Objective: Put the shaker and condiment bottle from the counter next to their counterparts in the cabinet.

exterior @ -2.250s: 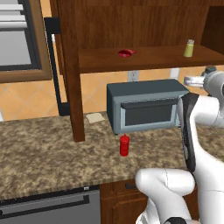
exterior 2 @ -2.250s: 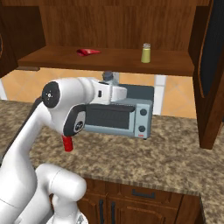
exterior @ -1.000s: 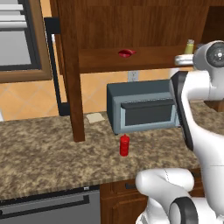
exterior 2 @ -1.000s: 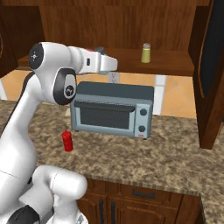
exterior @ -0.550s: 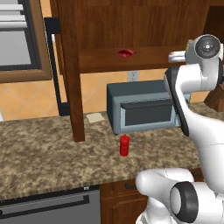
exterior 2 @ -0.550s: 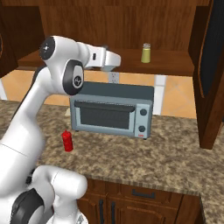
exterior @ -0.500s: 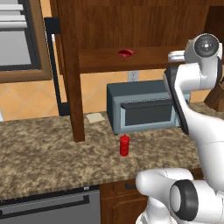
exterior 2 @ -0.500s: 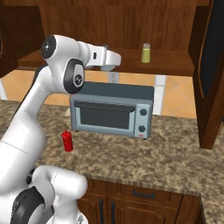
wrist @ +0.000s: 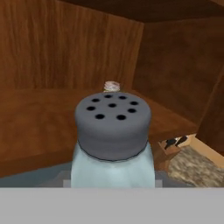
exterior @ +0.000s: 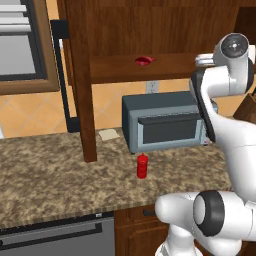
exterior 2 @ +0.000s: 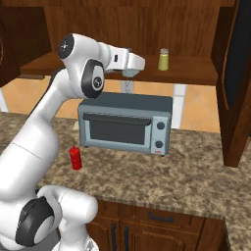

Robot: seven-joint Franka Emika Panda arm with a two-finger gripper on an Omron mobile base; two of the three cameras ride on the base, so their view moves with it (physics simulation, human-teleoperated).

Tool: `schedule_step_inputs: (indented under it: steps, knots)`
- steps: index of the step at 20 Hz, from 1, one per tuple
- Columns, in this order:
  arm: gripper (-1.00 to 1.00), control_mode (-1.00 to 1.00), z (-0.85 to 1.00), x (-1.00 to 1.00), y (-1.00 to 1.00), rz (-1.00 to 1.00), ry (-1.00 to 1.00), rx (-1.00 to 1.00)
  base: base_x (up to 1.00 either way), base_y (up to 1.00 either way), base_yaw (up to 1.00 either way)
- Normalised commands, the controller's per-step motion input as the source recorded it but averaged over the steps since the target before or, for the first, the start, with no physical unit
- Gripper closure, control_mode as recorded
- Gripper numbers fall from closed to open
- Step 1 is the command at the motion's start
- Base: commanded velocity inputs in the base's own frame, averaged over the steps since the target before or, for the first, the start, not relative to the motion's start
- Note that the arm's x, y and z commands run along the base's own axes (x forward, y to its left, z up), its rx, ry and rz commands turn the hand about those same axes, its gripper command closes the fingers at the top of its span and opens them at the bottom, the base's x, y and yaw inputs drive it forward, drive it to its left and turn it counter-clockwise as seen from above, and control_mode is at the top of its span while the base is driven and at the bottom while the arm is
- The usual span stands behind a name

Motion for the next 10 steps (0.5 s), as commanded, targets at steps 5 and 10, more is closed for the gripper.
schedule_step_inputs:
  steps: [5, 10]
  knots:
    - [1.00, -1.00, -0.06, 0.32, 0.10, 0.00, -0.01, 0.05, 0.00, 0.00, 0.00]
    - [1.00, -1.00, -0.04, 0.56, 0.05, 0.00, 0.00, 0.10, 0.00, 0.00, 0.00]
